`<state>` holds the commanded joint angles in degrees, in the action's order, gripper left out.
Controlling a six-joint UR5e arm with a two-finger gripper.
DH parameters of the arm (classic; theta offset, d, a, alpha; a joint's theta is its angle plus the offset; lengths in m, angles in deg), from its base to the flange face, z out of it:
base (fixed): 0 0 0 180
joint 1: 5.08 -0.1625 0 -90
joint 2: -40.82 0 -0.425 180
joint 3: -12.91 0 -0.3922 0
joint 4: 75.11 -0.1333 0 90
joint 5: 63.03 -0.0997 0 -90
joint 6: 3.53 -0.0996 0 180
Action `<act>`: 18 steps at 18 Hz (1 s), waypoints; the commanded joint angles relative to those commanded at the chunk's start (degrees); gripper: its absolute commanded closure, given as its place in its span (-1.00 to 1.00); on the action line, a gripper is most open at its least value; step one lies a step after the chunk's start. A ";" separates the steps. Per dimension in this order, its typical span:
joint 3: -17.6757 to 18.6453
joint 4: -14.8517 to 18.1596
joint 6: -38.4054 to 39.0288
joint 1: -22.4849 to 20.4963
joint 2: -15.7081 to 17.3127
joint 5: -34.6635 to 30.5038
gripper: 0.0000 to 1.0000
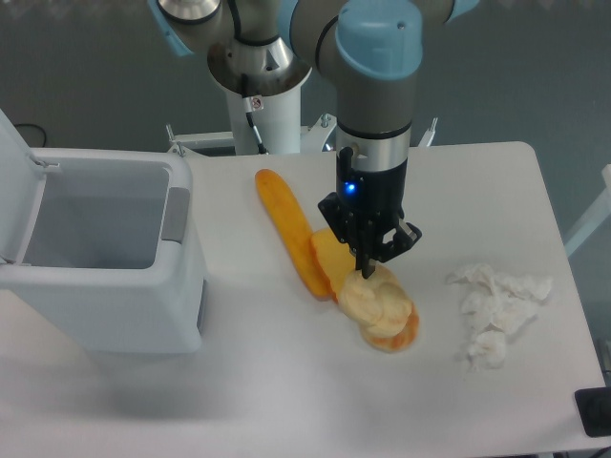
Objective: Place the round bread in the trash can
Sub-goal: 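Lift the braided bun up off the table, then carry the held bun over the white trash bin opening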
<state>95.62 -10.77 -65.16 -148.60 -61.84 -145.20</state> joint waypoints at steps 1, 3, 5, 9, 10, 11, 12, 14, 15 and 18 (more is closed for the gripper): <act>0.00 0.00 1.14 0.00 0.27 0.00 0.90; -0.09 0.00 3.69 0.35 1.14 0.17 0.90; -0.09 0.00 7.55 0.70 2.20 0.52 0.90; 0.70 0.00 14.32 2.02 5.88 2.98 0.89; 1.23 0.00 16.17 2.89 7.02 3.51 0.90; 2.19 0.00 17.66 3.68 8.08 3.69 0.90; 2.63 0.00 18.20 4.74 8.87 3.87 0.89; 3.25 0.44 19.08 7.81 9.93 4.22 0.89; 3.60 0.44 20.56 9.48 10.11 4.31 0.89; 3.34 0.35 21.90 13.00 10.46 5.27 0.89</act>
<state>98.96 -10.42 -43.26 -135.61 -51.37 -139.94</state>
